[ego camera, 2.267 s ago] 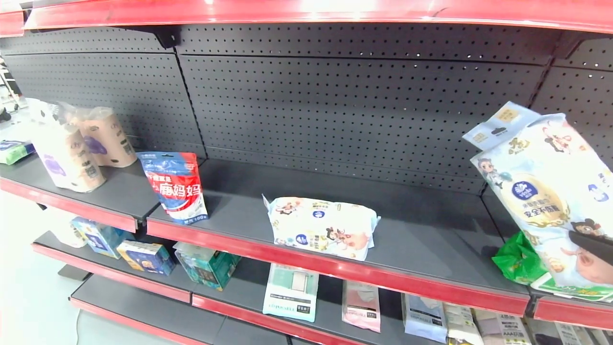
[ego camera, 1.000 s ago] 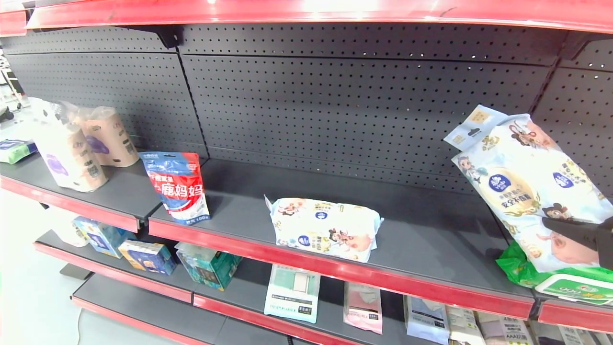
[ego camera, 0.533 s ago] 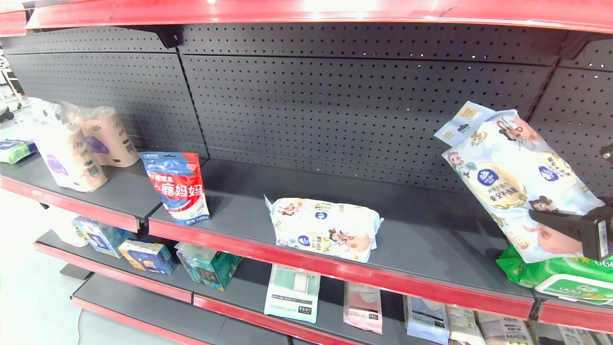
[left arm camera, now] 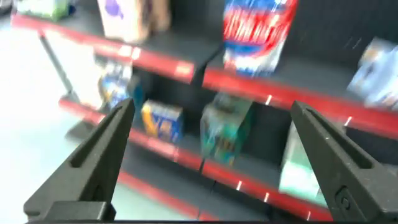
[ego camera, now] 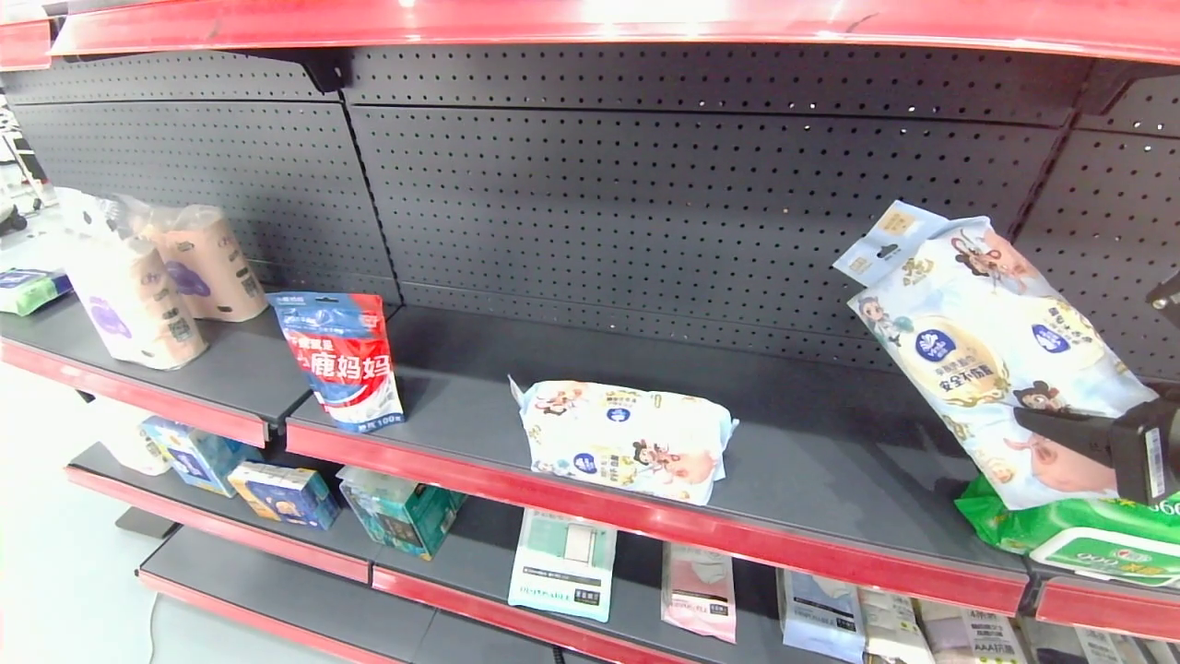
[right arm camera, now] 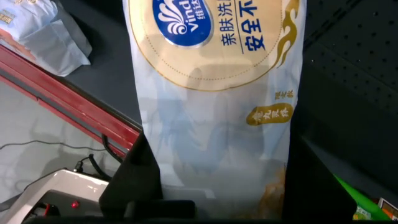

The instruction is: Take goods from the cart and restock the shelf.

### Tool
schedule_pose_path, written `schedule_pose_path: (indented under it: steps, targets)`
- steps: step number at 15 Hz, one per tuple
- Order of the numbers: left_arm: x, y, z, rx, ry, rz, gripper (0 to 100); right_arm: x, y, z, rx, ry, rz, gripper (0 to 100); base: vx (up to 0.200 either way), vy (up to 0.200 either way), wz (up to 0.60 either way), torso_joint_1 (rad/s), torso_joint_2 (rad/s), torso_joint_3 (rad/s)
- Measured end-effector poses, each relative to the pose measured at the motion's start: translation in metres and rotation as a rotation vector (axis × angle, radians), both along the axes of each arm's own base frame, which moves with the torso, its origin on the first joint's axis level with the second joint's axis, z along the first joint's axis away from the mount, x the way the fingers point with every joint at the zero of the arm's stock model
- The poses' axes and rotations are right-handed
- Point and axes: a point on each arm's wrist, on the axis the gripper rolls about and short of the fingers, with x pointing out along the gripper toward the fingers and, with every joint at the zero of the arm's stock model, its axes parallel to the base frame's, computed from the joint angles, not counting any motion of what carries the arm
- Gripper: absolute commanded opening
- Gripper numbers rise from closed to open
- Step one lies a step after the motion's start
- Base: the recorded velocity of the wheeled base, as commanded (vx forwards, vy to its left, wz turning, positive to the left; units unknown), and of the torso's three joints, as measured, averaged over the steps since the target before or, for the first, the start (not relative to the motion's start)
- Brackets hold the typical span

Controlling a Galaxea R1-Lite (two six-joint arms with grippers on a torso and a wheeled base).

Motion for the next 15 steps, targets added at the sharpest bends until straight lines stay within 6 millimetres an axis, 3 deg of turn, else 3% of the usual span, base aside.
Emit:
schedule_pose_path:
  steps: [3,15]
  targets:
    - [0.002,-0.004,-0.007,0.025,0.018,-0.161,100,0.001,0.0,0.001,0.0,-0.004,0.0,0,0.0,0.0,0.0,0.0,0.0,0.0]
    - [0.003,-0.004,-0.012,0.007,0.055,-0.165,100,0.011,0.002,0.001,-0.019,0.01,0.031,0,0.0,0.0,0.0,0.0,0.0,0.0]
